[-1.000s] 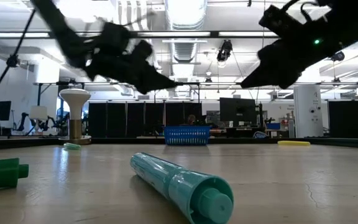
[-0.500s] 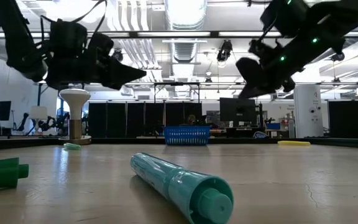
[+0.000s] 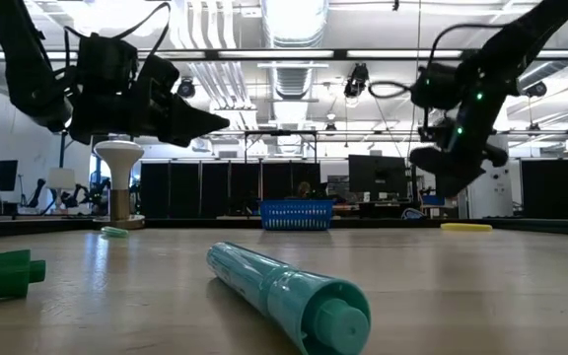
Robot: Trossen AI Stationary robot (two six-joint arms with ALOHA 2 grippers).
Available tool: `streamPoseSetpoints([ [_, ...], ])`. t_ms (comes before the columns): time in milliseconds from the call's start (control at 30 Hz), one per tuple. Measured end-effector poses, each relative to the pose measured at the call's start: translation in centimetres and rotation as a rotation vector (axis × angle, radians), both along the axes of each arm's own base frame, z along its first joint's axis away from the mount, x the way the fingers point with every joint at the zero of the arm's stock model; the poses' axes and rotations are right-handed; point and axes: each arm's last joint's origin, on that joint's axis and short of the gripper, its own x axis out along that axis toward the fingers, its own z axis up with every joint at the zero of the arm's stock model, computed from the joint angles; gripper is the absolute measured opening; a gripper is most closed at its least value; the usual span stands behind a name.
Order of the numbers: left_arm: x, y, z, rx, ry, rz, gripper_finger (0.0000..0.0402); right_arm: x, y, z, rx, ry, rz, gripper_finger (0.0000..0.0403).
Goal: Pick & Place Markers
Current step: Put the yellow pen into the green bin
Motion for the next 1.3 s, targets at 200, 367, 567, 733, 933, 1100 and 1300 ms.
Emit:
streamPoseSetpoints([
  [200, 0.0, 0.0, -0.1, -0.004, 0.005, 0.0, 0.0, -1.7, -3.0, -1.3, 0.048, 0.071, -0.106, 0.0147],
  [367, 0.0, 0.0, -0.1, -0.005, 0.008, 0.0, 0.0, -2.3, -5.0, -1.8, 0.058, 0.109, -0.139, 0.0164],
  [567, 0.0, 0.0, -0.1, -0.005, 0.009, 0.001, 0.0, -2.1, -6.2, -2.0, 0.099, 0.148, -0.109, 0.0154],
  [733, 0.0, 0.0, -0.2, -0.009, 0.017, 0.0, 0.0, -1.9, -6.3, -2.4, 0.133, 0.151, -0.092, 0.0137],
  [933, 0.0, 0.0, -0.2, -0.01, 0.02, 0.001, 0.0, -1.7, -6.5, -2.6, 0.15, 0.165, -0.092, 0.0118],
  [1100, 0.0, 0.0, -0.3, -0.012, 0.024, 0.001, 0.0, -1.6, -6.7, -3.0, 0.194, 0.21, -0.086, 0.0107],
  [1300, 0.0, 0.0, -0.3, -0.013, 0.026, 0.001, 0.0, -1.3, -7.0, -3.2, 0.209, 0.236, -0.098, 0.0107],
])
